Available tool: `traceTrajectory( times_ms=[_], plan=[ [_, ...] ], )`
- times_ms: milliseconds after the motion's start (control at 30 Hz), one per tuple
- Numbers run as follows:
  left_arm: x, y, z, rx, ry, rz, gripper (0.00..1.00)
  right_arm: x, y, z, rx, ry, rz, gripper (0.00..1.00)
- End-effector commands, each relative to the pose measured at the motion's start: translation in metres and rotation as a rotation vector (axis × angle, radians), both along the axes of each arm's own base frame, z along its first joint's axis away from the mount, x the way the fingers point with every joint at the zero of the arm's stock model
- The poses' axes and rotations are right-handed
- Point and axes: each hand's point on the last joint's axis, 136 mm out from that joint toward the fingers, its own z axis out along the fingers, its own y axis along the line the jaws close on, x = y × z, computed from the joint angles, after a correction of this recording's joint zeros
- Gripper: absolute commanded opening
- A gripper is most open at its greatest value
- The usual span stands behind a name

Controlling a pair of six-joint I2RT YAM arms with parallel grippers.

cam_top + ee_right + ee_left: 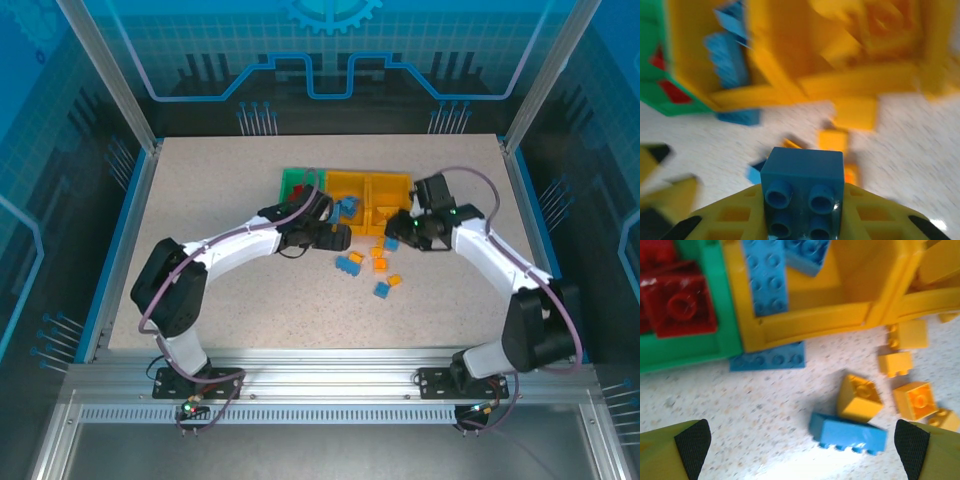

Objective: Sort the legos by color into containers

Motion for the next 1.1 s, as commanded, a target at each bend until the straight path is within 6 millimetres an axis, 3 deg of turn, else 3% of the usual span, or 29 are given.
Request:
traceTrajectory(
  times_ms=[0,167,333,467,667,733,1067],
  plan=[
    [-0.002,0.013,0.005,-0.005,-0.029,0.071,0.99,0.037,0.035,0.022,0.072,-0.072,0.095,0.30],
    [-0.013,0.024,-0.019,0.034,0.028,0.089,0.99,0.089,0.067,0.026,0.092,-0.075,0.146,0.30],
    [-0.019,0.029,-0.033,0.045,0.060,0.111,0.98,0.118,0.087,0.006,0.034,-0.025,0.169,0.32],
    [-0.014,0.024,-0.036,0.053,0.056,0.088,0.99,0.134,0.090,-0.010,-0.010,0.006,0.157,0.37],
    [-0.006,0.016,-0.042,0.068,0.067,0.059,0.99,0.146,0.092,-0.021,-0.050,0.020,0.157,0.44],
    [-0.009,0.010,-0.043,0.042,0.072,0.044,0.99,0.147,0.092,-0.019,-0.055,0.016,0.164,0.52],
    [-0.037,-0.047,-0.043,0.041,0.005,-0.212,0.99,0.140,0.097,0.010,-0.047,-0.038,0.192,0.77]
  ],
)
